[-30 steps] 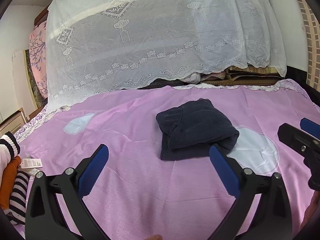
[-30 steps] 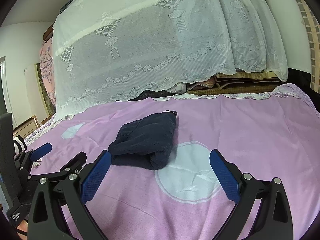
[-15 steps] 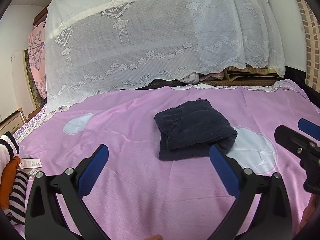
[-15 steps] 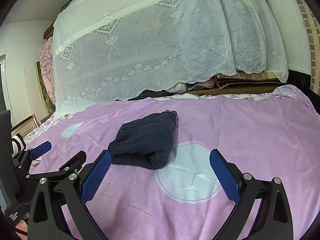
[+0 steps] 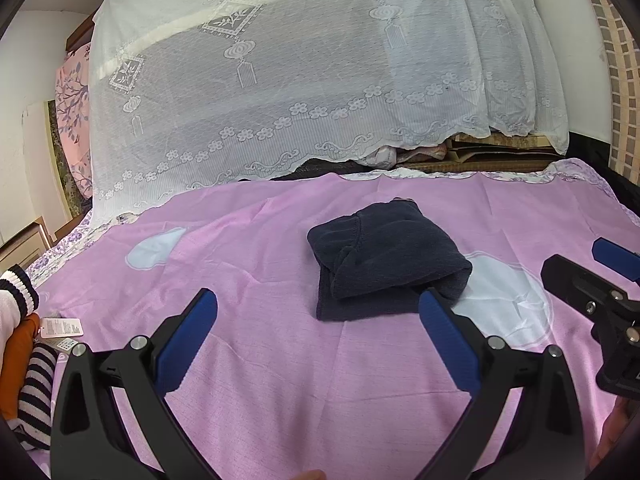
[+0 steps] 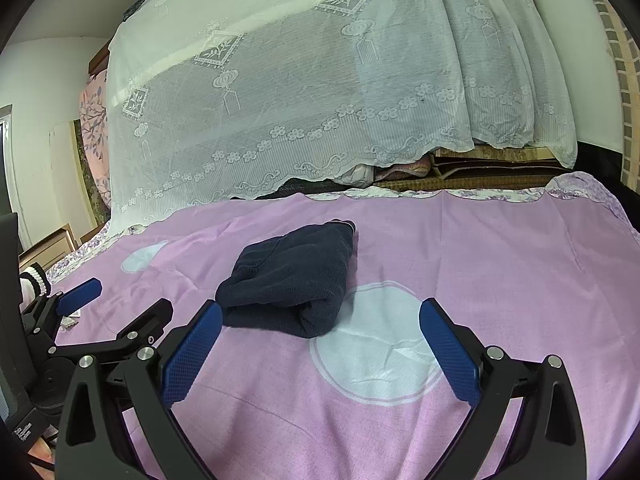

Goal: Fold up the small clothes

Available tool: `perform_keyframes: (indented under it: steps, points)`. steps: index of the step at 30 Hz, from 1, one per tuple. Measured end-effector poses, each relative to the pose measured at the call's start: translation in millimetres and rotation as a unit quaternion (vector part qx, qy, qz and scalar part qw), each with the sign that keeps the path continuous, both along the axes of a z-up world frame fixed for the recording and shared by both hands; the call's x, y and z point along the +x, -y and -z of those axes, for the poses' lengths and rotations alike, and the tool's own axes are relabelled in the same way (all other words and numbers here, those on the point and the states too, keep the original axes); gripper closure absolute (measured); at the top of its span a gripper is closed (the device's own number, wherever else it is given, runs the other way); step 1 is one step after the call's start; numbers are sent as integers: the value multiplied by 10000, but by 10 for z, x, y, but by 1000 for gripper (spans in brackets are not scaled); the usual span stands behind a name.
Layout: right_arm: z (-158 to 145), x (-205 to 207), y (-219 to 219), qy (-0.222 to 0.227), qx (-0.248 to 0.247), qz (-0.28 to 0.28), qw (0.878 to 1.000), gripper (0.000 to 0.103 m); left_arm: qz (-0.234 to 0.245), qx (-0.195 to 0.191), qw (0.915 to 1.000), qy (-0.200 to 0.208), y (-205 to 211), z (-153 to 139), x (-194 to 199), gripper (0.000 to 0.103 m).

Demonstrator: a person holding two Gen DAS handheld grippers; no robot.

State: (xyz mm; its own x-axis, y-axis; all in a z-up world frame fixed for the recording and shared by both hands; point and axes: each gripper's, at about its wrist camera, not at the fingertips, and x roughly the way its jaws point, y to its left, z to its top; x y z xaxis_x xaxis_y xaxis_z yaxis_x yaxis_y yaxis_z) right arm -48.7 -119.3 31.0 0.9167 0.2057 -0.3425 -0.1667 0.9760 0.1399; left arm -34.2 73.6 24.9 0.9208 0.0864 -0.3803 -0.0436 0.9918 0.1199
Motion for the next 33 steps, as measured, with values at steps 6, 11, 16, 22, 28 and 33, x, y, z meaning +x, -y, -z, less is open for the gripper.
perform_keyframes:
  steps: [6, 11, 16, 22, 28, 33]
  points:
    - [17, -2, -20, -9, -17, -10, 10000, 4, 2, -4, 10000, 1, 1, 0, -3, 5]
    - [13, -3, -21, -9, -20, -9, 10000, 4, 10, 2, 10000, -7, 7, 0, 0, 5]
    - [16, -3, -24, -11, -21, -12, 10000, 4, 36, 5, 10000, -9, 28, -6, -3, 5]
    - [11, -3, -26, -9, -23, -4, 10000, 4, 62, -2, 10000, -11, 35, -7, -4, 5]
    - [17, -3, -34, -15, -21, -8, 10000, 4, 70, -2, 10000, -20, 39, -8, -4, 5]
    - [29, -6, -40, -20, -21, -12, 10000, 4, 111, 26, 9999, 9, 49, -4, -14, 5]
